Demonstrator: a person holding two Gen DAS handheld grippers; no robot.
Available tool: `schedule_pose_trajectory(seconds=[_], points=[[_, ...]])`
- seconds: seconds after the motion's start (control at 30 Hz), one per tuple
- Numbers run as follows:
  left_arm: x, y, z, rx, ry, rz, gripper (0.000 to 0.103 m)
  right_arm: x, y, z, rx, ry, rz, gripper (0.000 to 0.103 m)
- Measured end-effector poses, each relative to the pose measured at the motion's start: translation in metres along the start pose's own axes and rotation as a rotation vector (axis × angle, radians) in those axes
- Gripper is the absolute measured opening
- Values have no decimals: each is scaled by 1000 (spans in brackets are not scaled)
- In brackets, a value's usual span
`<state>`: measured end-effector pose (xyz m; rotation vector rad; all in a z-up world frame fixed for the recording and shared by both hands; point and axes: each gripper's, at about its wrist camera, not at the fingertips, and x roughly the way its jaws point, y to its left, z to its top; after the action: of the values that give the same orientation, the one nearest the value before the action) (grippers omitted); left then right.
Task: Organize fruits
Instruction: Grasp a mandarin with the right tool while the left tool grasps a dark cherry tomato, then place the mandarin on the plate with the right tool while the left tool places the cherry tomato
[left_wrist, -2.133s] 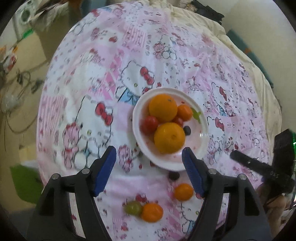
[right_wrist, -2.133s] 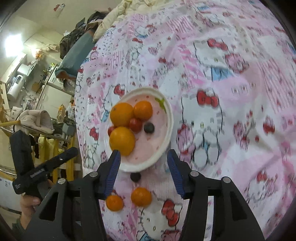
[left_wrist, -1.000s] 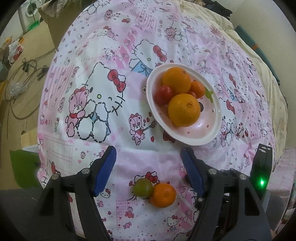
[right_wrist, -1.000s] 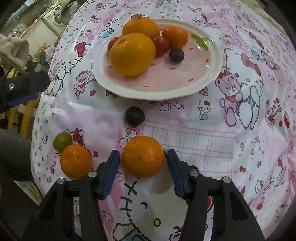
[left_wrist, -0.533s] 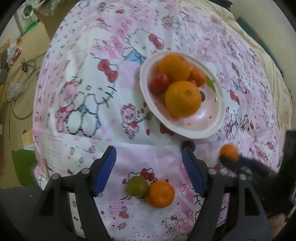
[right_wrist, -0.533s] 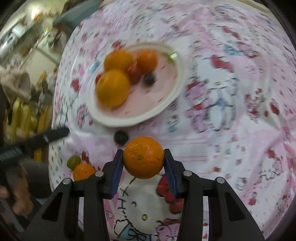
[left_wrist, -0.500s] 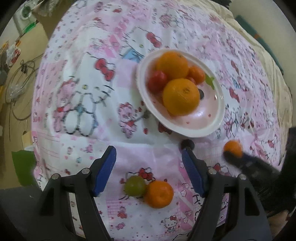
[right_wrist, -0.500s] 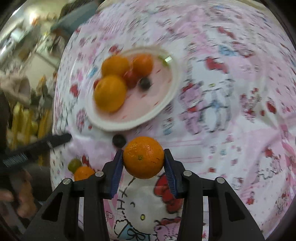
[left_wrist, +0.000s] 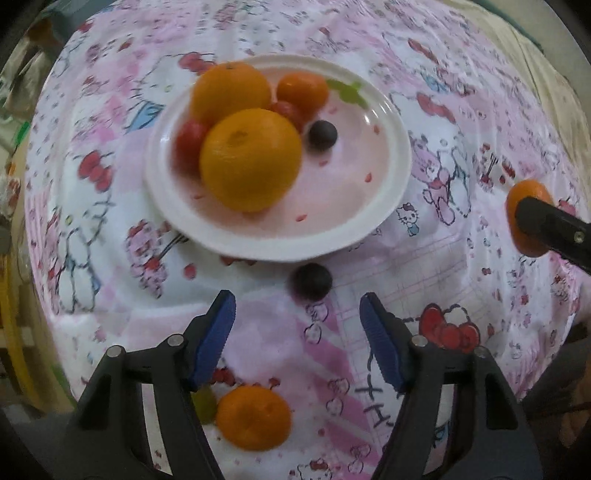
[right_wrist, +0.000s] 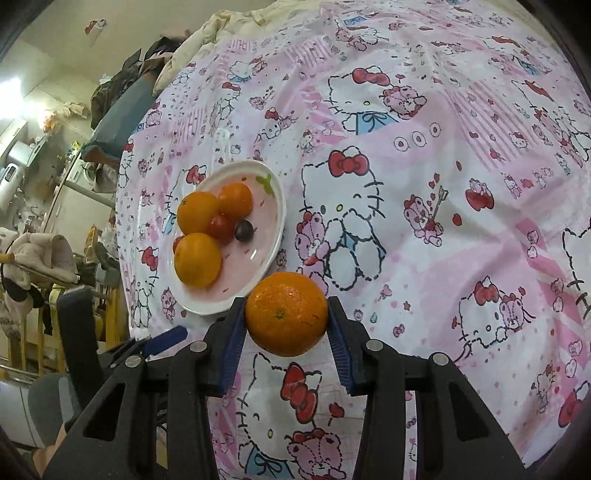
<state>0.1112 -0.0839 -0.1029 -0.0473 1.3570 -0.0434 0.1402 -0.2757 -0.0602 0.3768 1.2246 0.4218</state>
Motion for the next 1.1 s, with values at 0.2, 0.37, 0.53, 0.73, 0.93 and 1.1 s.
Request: schedule_pose_trajectory(seconds=[0.2,0.37,0.53,0.73,0.93,1.1], points=[[14,-10,8,27,19,8,30,-6,-7,0,6,0,13,44],[16,-18,10,63,13,-15,19,-5,-1,-1,-14,3,17,44],[8,-7,5,36,8,-26,19,-1,8,-4,-52,14,7,44],[-2,14,-4,-21,12,-59,19,3,9,-5,-52,20,-8,44],[-25,47,-17,-120,-9,-102,19,8,4,-3,-46,30,-35,44],[-46,75,-14,-182,-75,-84,19,13,3,1,-28,43,-33,44]])
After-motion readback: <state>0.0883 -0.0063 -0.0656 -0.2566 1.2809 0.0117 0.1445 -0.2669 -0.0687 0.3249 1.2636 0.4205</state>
